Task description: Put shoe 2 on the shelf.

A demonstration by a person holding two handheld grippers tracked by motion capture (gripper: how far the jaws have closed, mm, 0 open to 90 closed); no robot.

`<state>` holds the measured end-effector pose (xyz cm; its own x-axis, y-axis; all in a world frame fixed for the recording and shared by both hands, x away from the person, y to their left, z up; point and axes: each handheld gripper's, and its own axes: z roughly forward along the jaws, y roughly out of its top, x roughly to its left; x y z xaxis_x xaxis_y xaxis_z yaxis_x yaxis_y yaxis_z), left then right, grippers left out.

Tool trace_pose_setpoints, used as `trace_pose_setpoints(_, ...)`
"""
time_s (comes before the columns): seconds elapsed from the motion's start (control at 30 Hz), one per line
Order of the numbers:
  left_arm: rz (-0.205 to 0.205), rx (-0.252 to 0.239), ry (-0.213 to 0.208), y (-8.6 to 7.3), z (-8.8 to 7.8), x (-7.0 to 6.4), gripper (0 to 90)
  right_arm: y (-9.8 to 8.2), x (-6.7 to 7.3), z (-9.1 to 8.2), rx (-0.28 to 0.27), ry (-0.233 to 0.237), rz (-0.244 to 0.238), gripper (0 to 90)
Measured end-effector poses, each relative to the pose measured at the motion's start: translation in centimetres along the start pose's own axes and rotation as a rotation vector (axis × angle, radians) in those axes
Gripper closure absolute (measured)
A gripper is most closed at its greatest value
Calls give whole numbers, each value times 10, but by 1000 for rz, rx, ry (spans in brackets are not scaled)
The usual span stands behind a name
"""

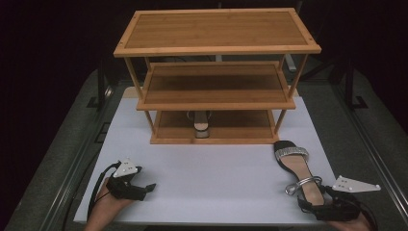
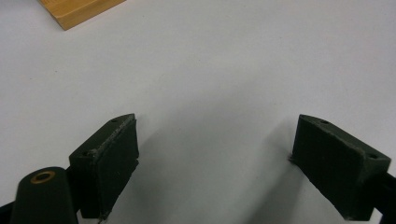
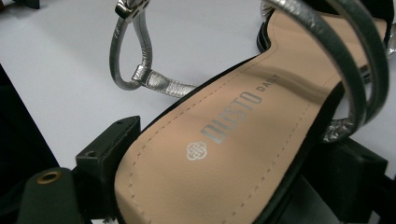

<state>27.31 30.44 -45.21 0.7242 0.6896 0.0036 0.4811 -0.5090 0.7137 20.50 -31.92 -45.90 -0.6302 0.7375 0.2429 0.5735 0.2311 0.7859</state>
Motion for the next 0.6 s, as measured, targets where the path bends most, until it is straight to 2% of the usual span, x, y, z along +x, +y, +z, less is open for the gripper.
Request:
trace_pose_setpoints(0.2, 0, 0, 0, 0, 0, 0, 136, 0, -1, 0, 3, 24, 25, 186)
trace_pose_setpoints(0.37, 0, 0, 0, 0, 0, 0, 136, 0, 2, 0, -8, 13, 26, 206)
trace_pose_setpoints(0.4, 0, 0, 0, 0, 0, 0, 136, -1, 2, -1, -15, 13, 30, 234)
trace_pose_setpoints(0.53, 0, 0, 0, 0, 0, 0, 136, 1, 2, -9, -94, 27, 54, 237)
trace_pose_setpoints(0.6, 0, 0, 0, 0, 0, 0, 136, 2, 2, -11, -103, 26, 56, 237)
